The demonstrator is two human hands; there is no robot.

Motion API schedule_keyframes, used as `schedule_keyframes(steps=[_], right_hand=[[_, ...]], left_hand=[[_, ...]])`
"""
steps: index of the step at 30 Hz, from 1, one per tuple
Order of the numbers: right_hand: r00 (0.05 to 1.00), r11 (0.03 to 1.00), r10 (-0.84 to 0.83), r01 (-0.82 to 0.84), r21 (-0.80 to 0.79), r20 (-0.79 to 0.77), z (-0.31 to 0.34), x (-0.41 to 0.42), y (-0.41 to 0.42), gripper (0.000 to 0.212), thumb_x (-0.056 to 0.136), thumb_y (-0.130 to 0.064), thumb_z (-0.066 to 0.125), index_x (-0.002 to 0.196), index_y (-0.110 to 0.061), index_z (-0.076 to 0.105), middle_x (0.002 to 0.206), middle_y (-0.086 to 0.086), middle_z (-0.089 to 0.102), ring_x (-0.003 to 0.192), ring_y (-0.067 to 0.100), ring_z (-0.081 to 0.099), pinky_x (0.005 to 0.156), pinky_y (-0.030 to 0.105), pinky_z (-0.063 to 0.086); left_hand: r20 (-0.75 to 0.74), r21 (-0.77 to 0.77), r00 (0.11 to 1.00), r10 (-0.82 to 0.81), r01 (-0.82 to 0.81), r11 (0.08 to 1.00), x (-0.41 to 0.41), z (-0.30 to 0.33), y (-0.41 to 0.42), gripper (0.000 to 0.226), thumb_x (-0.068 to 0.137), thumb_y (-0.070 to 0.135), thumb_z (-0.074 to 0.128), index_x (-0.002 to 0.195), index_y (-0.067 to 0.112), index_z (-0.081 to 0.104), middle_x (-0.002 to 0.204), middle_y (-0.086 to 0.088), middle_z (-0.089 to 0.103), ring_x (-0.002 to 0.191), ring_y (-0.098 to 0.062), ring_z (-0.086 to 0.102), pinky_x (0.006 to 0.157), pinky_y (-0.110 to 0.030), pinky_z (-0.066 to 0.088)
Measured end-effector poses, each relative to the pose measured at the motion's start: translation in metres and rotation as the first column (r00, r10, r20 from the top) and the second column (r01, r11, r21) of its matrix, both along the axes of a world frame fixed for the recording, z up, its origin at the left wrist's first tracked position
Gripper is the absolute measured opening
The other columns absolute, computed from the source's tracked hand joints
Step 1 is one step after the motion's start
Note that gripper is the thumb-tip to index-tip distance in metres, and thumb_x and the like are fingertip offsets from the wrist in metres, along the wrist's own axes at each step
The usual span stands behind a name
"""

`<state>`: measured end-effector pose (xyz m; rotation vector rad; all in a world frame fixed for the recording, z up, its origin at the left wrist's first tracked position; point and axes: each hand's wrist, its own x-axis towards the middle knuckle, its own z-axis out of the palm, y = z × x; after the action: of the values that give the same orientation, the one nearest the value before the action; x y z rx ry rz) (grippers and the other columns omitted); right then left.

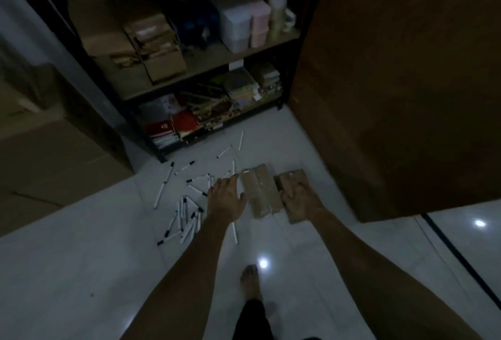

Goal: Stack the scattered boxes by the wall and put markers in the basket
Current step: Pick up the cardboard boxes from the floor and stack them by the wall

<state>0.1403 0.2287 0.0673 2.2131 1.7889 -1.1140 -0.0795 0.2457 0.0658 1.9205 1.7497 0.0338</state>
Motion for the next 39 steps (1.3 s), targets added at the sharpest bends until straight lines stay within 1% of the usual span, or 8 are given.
schedule_keyframes(steps=[12, 17, 21, 25, 28, 32, 35, 39], right_hand=[[0.985, 0.992, -0.016, -0.005, -0.123, -0.169, -0.154, 0.073, 0.042, 0.060, 0.101, -0.044, 0.042, 0.155, -0.026, 0.022, 0.151, 0.011, 0.039, 0.133, 0.032, 0.044, 0.108, 0.045, 0.039], [0.941, 0.996, -0.078, 0.058, -0.072, -0.330, -0.267, 0.095, 0.051, 0.051, 0.102, -0.042, 0.046, 0.149, -0.028, 0.032, 0.139, 0.008, 0.053, 0.090, 0.008, 0.054, 0.075, 0.024, 0.044], [0.916, 0.992, -0.100, 0.120, 0.027, -0.389, -0.372, 0.100, 0.068, 0.053, 0.102, -0.036, 0.048, 0.151, -0.031, 0.028, 0.152, 0.004, 0.039, 0.126, 0.024, 0.049, 0.093, 0.027, 0.038], [0.888, 0.978, -0.079, 0.158, 0.139, -0.453, -0.471, 0.096, 0.094, 0.058, 0.100, -0.033, 0.049, 0.152, -0.034, 0.025, 0.157, 0.002, 0.030, 0.141, 0.025, 0.035, 0.114, 0.038, 0.034], [0.868, 0.955, -0.041, 0.180, 0.237, -0.495, -0.522, 0.094, 0.114, 0.059, 0.098, -0.034, 0.050, 0.151, -0.038, 0.024, 0.156, -0.001, 0.030, 0.142, 0.023, 0.031, 0.117, 0.041, 0.031], [0.852, 0.909, -0.032, 0.242, 0.340, -0.522, -0.576, 0.092, 0.141, 0.063, 0.095, -0.038, 0.052, 0.152, -0.036, 0.025, 0.153, -0.002, 0.032, 0.140, 0.019, 0.032, 0.111, 0.026, 0.024], [0.814, 0.889, -0.051, 0.300, 0.345, -0.579, -0.602, 0.094, 0.154, 0.065, 0.093, -0.040, 0.056, 0.151, -0.036, 0.028, 0.150, -0.003, 0.034, 0.136, 0.017, 0.037, 0.109, 0.027, 0.030], [0.739, 0.923, -0.100, 0.319, 0.216, -0.667, -0.624, 0.096, 0.152, 0.065, 0.095, -0.042, 0.058, 0.151, -0.040, 0.027, 0.150, -0.005, 0.042, 0.131, 0.015, 0.045, 0.108, 0.036, 0.041]], left_hand=[[-0.007, -0.140, 0.983, 0.184, -0.184, 0.973, 0.088, -0.149, -0.006, 0.060, 0.097, 0.034, 0.049, 0.151, 0.018, 0.031, 0.145, -0.011, 0.046, 0.134, -0.029, 0.042, 0.111, -0.041, 0.034], [0.053, -0.135, 0.971, 0.231, -0.223, 0.966, 0.120, -0.269, -0.013, 0.062, 0.097, 0.034, 0.051, 0.152, 0.015, 0.029, 0.149, -0.010, 0.043, 0.136, -0.025, 0.040, 0.113, -0.038, 0.033], [0.098, -0.060, 0.956, 0.277, -0.272, 0.960, 0.144, -0.367, 0.002, 0.063, 0.095, 0.033, 0.055, 0.150, 0.014, 0.032, 0.147, -0.012, 0.045, 0.132, -0.028, 0.045, 0.109, -0.038, 0.037], [0.205, 0.043, 0.918, 0.341, -0.356, 0.933, 0.159, -0.456, 0.023, 0.067, 0.094, 0.040, 0.055, 0.149, 0.008, 0.033, 0.148, -0.017, 0.040, 0.131, -0.033, 0.045, 0.105, -0.040, 0.039], [0.289, 0.068, 0.879, 0.380, -0.415, 0.907, 0.162, -0.503, 0.039, 0.091, 0.082, 0.061, 0.036, 0.150, 0.002, 0.025, 0.155, -0.021, 0.028, 0.140, -0.032, 0.033, 0.113, -0.042, 0.033], [0.464, 0.090, 0.762, 0.451, -0.547, 0.832, 0.161, -0.561, 0.069, 0.082, 0.091, 0.042, 0.048, 0.155, 0.006, 0.012, 0.162, -0.013, 0.013, 0.150, -0.027, 0.014, 0.121, -0.040, 0.019], [0.554, 0.100, 0.699, 0.452, -0.595, 0.797, 0.151, -0.592, 0.093, 0.076, 0.097, 0.028, 0.057, 0.155, 0.008, 0.012, 0.162, -0.011, 0.016, 0.149, -0.025, 0.016, 0.121, -0.035, 0.017], [0.605, -0.027, 0.646, 0.465, -0.567, 0.823, 0.146, -0.619, 0.099, 0.080, 0.096, 0.041, 0.055, 0.156, 0.022, 0.006, 0.162, -0.004, 0.019, 0.143, -0.017, 0.028, 0.111, -0.025, 0.025]])
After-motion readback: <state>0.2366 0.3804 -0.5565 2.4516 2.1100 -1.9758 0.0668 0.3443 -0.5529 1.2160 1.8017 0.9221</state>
